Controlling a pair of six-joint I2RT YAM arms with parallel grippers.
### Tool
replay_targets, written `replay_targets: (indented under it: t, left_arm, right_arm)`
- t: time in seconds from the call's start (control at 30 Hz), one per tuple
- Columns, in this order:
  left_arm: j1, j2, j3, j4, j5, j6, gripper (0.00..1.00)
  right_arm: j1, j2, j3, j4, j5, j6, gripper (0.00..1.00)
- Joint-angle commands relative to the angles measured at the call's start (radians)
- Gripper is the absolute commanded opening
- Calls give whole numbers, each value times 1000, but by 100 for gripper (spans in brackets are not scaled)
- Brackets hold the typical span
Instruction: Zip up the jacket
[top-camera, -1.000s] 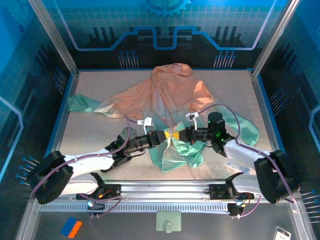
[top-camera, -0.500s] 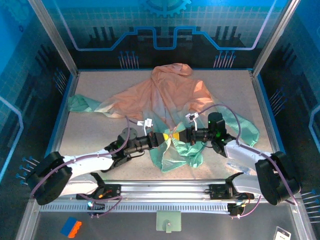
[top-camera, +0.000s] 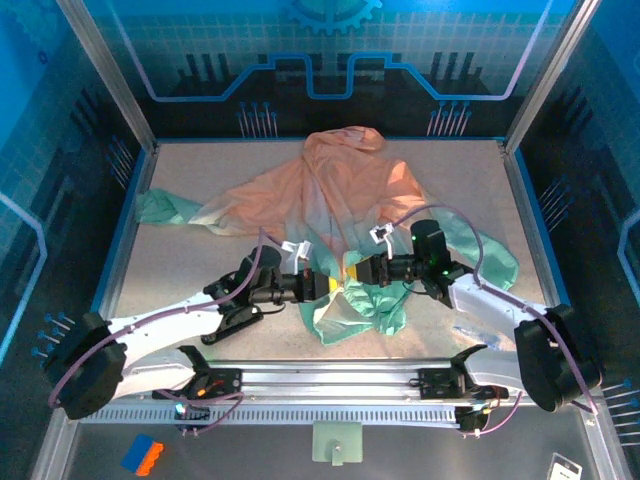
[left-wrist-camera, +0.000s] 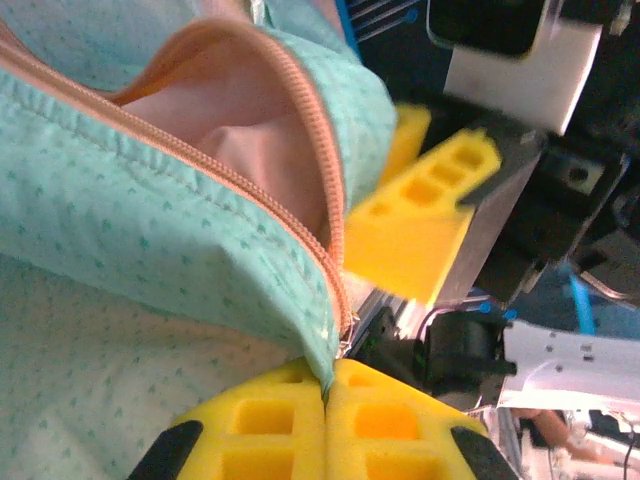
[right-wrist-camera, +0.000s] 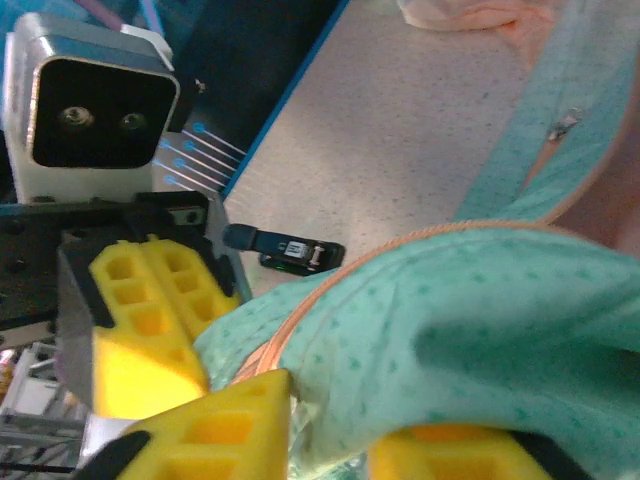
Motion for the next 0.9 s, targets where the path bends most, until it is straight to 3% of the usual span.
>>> replay_targets:
  t: [0.0,0.17,0.43,0.63,0.87]
  left_arm:
    - [18,-24,64,-187,57,51,0]
    - [64,-25,124,-307,71,70,0]
    - [84,-2,239,-482,105,136,0]
    - [85,8,280,-548,112,157,0]
    - [86,30,295,-567,129,138,0]
  right_arm:
    - [-5,-19,44,-109,75,-42,35]
    - [-5,-135,89,-289,150,-121,48]
    - [36,-341,93,-481,349,-216,48]
    - [279,-367,143,-547,644,-352,42]
    - [524,-296,165,-480,905,-460,39]
